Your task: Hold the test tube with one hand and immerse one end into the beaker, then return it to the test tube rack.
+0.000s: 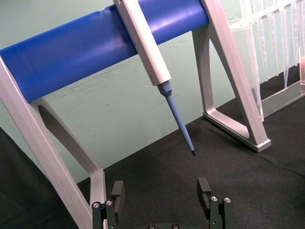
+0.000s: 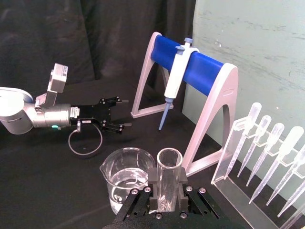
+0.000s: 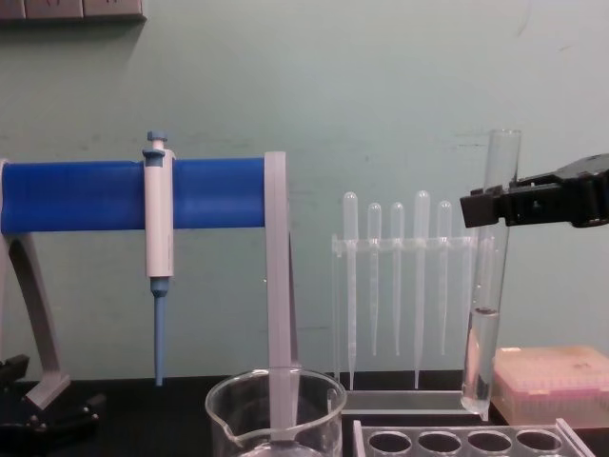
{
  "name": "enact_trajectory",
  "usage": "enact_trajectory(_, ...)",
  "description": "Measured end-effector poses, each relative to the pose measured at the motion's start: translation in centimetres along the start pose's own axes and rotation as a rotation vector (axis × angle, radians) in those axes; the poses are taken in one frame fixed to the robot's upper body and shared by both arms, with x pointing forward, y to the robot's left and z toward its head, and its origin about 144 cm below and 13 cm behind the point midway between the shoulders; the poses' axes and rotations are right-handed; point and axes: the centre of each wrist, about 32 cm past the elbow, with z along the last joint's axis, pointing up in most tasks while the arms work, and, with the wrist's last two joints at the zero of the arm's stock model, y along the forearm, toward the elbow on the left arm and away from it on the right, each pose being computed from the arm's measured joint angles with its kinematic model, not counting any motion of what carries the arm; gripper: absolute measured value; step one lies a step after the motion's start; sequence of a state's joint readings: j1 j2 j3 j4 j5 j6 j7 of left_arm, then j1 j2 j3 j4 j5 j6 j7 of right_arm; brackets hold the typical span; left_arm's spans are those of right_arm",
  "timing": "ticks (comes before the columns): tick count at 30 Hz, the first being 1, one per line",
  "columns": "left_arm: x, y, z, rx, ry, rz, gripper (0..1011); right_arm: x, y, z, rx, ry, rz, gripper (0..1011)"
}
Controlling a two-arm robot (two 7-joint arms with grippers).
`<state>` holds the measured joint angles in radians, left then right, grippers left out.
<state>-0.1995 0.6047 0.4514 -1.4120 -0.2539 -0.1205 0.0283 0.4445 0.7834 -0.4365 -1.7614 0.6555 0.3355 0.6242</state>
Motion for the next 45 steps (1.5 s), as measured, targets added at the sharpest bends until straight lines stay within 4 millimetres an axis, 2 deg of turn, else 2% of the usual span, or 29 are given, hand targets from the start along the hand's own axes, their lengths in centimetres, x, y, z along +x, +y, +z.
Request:
enact_trajectory(15, 0.0, 0.0, 0.0, 0.0, 0.0, 0.0, 1000, 0.0, 0.0, 0.0, 0.0, -0.001, 0.001, 224)
enact_trajectory(20, 0.0, 0.0, 0.0, 0.0, 0.0, 0.0, 1000, -0.1, 0.8, 1.2, 0.009, -0.024, 0.031, 225)
enact_trajectory(27, 0.0, 0.0, 0.0, 0.0, 0.0, 0.0, 1000, 0.1, 3.3, 3.7, 0.031, -0.065, 0.09, 225)
enact_trajectory(34, 0.0, 0.0, 0.0, 0.0, 0.0, 0.0, 1000, 0.1, 6.3, 5.2, 0.05, -0.074, 0.141, 224)
enact_trajectory(41, 0.0, 0.0, 0.0, 0.0, 0.0, 0.0, 1000, -0.4, 9.1, 4.7, 0.043, -0.05, 0.189, 225)
enact_trajectory(45, 0.0, 0.0, 0.0, 0.0, 0.0, 0.0, 1000, -0.5, 9.8, 4.2, 0.034, -0.04, 0.2, 225)
